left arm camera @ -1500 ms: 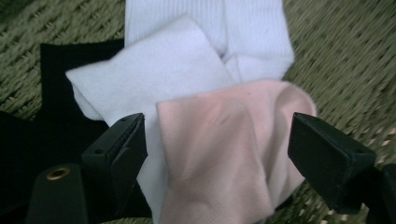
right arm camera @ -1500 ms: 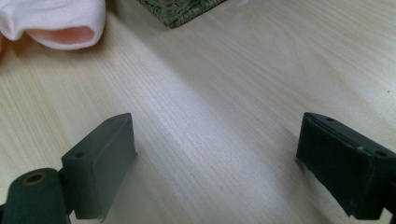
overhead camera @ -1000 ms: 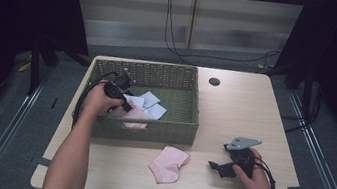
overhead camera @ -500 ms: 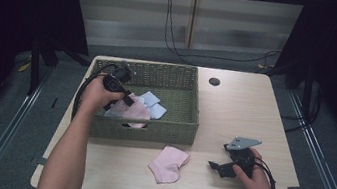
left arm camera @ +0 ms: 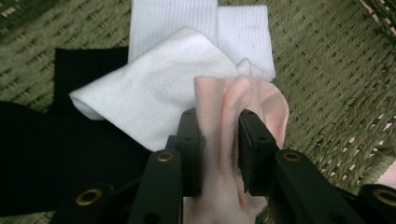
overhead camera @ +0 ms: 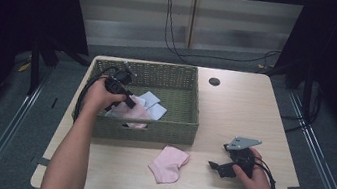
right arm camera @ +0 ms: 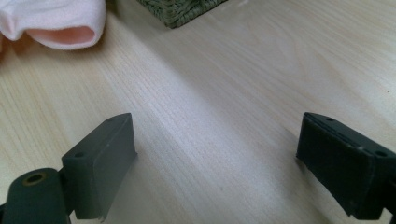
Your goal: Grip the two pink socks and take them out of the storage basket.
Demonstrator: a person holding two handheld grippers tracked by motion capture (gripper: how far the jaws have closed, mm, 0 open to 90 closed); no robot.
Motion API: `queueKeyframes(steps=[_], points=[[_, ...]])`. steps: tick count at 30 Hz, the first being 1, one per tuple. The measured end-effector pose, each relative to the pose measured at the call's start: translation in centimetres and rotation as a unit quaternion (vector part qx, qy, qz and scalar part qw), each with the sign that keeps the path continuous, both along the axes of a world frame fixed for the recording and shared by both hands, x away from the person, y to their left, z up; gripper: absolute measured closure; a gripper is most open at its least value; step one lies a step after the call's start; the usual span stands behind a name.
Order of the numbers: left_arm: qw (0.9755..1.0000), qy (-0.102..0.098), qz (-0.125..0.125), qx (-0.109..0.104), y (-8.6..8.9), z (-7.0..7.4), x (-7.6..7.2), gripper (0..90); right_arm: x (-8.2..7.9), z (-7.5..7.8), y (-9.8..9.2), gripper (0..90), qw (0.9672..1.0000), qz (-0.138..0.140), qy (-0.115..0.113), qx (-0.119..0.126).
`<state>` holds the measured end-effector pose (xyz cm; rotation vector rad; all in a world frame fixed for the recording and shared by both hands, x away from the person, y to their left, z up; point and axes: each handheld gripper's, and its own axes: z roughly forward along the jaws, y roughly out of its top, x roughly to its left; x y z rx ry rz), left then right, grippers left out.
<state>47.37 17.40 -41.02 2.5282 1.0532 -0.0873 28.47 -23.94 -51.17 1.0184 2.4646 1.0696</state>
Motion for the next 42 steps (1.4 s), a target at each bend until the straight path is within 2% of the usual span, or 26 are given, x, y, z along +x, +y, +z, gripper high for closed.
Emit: queueKeyframes(steps=[3, 6, 13, 16, 18, 19, 20, 21, 22, 23, 27, 28, 29, 30, 33, 34, 41, 42], points=[[1.0000, -0.002, 0.001, -0.003, 0.2, 0.0, 0.0, 69.1, 0.0, 0.0, 0.0, 10.7, 1.0000, 0.000, 0.000, 0.000], [0.9999, -0.012, 0.001, -0.002, 0.3, 0.2, -0.1, 66.2, 0.0, 0.0, 0.0, 10.7, 1.0000, 0.000, 0.000, 0.000], [0.9998, -0.021, 0.004, 0.001, 0.4, 0.1, -0.1, 65.3, 0.0, 0.0, 0.0, 10.7, 1.0000, 0.000, 0.000, 0.000], [0.9997, -0.023, 0.002, -0.004, 0.4, 0.2, 0.0, 60.0, 0.0, 0.0, 0.0, 10.7, 1.0000, 0.000, 0.000, 0.000], [0.9997, -0.022, 0.006, -0.002, 0.5, 0.2, 0.0, 61.0, 0.0, 0.0, 0.0, 10.7, 1.0000, 0.000, 0.000, 0.000], [0.9997, -0.022, 0.006, -0.002, 0.5, 0.2, 0.0, 66.4, 0.0, 0.0, 0.0, 10.7, 1.0000, 0.000, 0.000, 0.000], [1.0000, -0.006, 0.006, 0.001, 0.6, 0.3, 0.0, 70.4, 0.0, 0.0, 0.0, 10.7, 1.0000, 0.000, 0.000, 0.000], [1.0000, -0.006, 0.006, 0.001, 0.6, 0.3, 0.0, 73.6, 0.0, 0.0, 0.0, 10.7, 1.0000, 0.000, 0.000, 0.000], [1.0000, 0.005, 0.008, 0.003, 0.6, 0.4, 0.0, 77.4, 0.0, 0.0, 0.0, 10.7, 1.0000, 0.000, 0.000, 0.000], [0.9999, 0.003, 0.011, 0.001, 0.7, 0.6, -0.1, 78.4, 0.0, 0.0, 0.0, 10.7, 1.0000, 0.000, 0.000, 0.000], [1.0000, 0.000, 0.003, 0.000, 0.5, 1.4, -0.2, 79.0, 0.0, 0.0, 0.0, 10.7, 1.0000, -0.001, 0.000, -0.001], [1.0000, 0.001, -0.001, -0.006, 0.4, 2.1, -0.3, 79.0, 0.0, 0.0, 0.0, 10.7, 1.0000, -0.001, 0.001, -0.001], [1.0000, 0.001, -0.001, -0.006, 0.4, 2.1, -0.3, 79.0, 0.0, 0.0, 0.0, 10.7, 1.0000, -0.001, 0.001, -0.001], [0.9999, 0.003, -0.002, -0.015, 0.3, 2.9, -0.4, 79.1, 0.0, 0.0, 0.0, 10.7, 1.0000, -0.001, 0.001, -0.001], [0.9999, 0.002, -0.005, -0.015, 0.2, 3.7, -0.5, 79.1, 0.0, 0.0, 0.0, 10.7, 1.0000, 0.000, -0.001, -0.001], [0.9998, 0.005, -0.008, -0.019, 0.1, 4.4, -0.6, 79.1, 0.0, 0.0, 0.0, 10.7, 1.0000, 0.000, -0.001, -0.001], [0.9992, 0.010, -0.013, -0.036, -0.4, 6.3, -1.1, 79.8, 0.0, 0.0, 0.0, 10.7, 1.0000, -0.001, 0.000, -0.001], [0.9990, 0.009, -0.016, -0.041, -0.7, 7.1, -1.4, 79.8, 0.0, 0.0, 0.0, 10.7, 1.0000, -0.001, 0.000, -0.001]])
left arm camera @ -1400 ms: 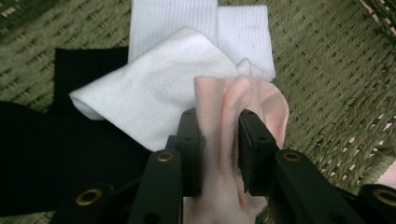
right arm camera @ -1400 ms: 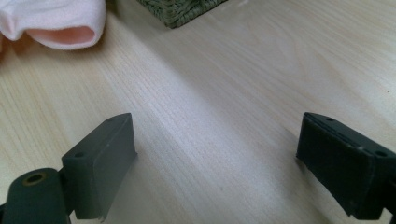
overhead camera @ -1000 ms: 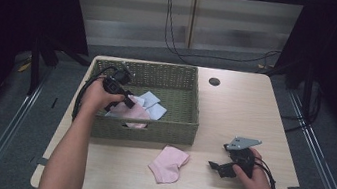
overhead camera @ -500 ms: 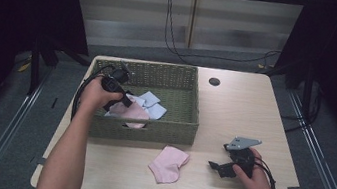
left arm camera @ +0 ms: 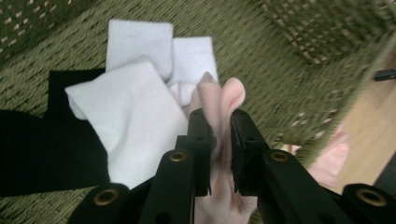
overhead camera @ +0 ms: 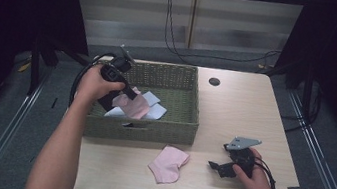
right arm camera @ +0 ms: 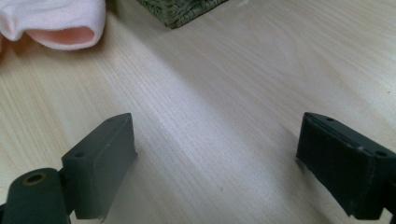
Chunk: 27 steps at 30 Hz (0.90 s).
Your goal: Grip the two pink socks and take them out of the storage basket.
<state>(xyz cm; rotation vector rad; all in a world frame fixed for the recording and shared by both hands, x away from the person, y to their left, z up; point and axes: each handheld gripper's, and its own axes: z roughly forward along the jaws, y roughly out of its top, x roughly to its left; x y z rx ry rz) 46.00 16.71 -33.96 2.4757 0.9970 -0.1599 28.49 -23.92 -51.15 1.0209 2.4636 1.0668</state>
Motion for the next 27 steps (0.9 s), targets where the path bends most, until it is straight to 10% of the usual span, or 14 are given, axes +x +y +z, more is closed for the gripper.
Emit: queueKeyframes(steps=[27], points=[[0.9972, -0.012, -0.053, -0.052, -2.9, 8.7, -4.1, 79.8, 0.0, 0.0, 0.0, 10.7, 1.0000, 0.000, -0.001, 0.000]])
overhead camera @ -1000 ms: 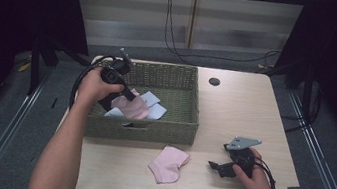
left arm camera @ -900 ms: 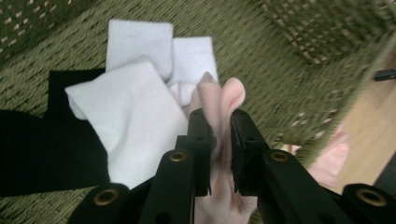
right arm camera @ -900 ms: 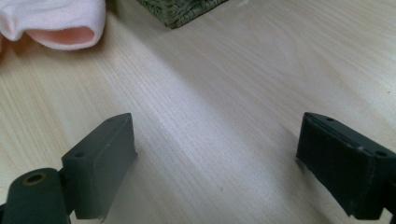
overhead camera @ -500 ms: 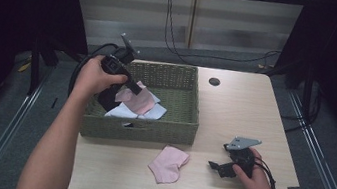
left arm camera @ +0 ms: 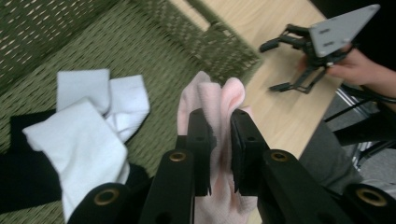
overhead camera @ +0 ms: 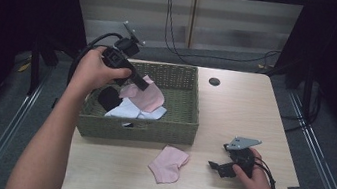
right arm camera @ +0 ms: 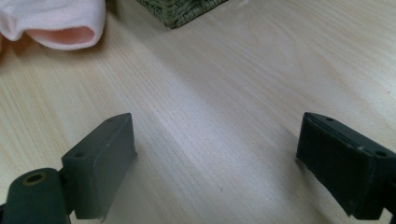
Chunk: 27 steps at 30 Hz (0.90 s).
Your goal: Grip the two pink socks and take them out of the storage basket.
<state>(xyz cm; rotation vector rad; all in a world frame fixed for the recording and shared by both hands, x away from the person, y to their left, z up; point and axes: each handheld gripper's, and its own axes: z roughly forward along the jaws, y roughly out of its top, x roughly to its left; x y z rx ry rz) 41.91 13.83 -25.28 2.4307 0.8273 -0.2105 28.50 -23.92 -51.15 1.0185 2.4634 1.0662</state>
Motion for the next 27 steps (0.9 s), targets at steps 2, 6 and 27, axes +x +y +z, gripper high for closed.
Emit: queueKeyframes(steps=[2, 6, 27], points=[[1.0000, -0.005, -0.006, -0.001, -0.3, 0.4, -0.6, 79.8, 0.0, 0.0, 0.0, 10.7, 1.0000, 0.000, 0.000, 0.000], [0.9996, -0.008, -0.027, -0.006, -0.9, 0.9, -1.7, 79.7, 0.0, 0.0, 0.0, 10.7, 1.0000, 0.000, 0.000, 0.000], [0.9909, -0.044, -0.123, -0.034, -5.1, -3.3, -6.1, 49.7, 0.0, 0.0, 0.0, 10.7, 1.0000, 0.000, 0.000, 0.000]])
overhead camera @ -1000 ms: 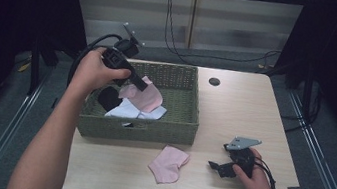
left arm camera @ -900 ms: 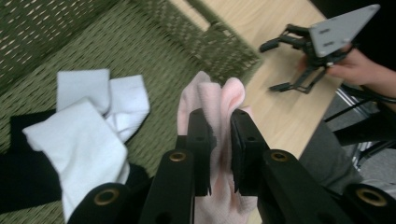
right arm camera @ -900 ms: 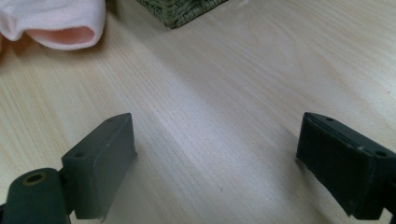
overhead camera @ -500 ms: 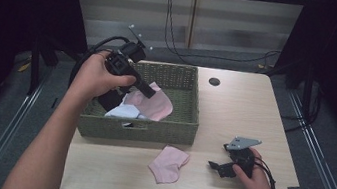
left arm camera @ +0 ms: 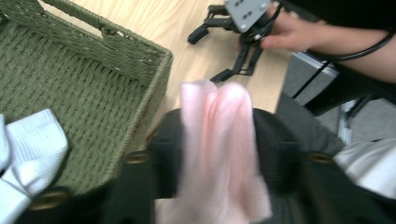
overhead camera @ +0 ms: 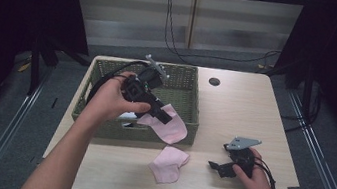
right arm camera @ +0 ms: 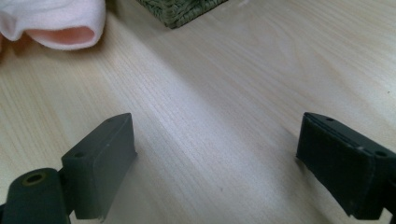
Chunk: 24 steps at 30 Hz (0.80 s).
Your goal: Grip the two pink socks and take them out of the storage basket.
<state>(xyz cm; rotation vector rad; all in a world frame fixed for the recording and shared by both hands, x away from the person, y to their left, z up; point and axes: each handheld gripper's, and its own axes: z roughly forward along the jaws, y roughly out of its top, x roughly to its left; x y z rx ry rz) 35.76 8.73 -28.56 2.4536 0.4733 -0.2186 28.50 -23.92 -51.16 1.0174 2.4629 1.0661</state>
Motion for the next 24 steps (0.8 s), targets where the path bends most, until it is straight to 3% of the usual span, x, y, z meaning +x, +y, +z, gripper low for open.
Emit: queueKeyframes(steps=[6, 11, 17, 18, 24], points=[[0.9999, 0.002, 0.012, -0.007, 0.7, -1.5, 0.1, 43.8, 0.0, 0.0, 0.0, 10.7, 1.0000, 0.000, 0.000, 0.000], [0.9998, -0.009, 0.013, 0.007, 1.2, -2.7, -0.2, 42.7, 0.0, 0.0, 0.0, 10.7, 1.0000, 0.001, 0.001, 0.001], [0.9996, -0.014, 0.020, 0.011, 2.7, -5.3, -0.6, 41.7, -0.1, 0.0, 0.0, 10.7, 1.0000, 0.001, 0.001, 0.000], [0.9994, -0.012, 0.031, 0.005, 2.7, -5.7, -0.9, 41.3, -0.1, 0.0, 0.0, 10.7, 1.0000, 0.001, 0.001, 0.000], [0.9992, -0.025, 0.028, 0.012, 3.7, -8.0, -1.8, 39.8, -0.1, 0.0, 0.0, 10.7, 1.0000, 0.000, 0.002, 0.000]])
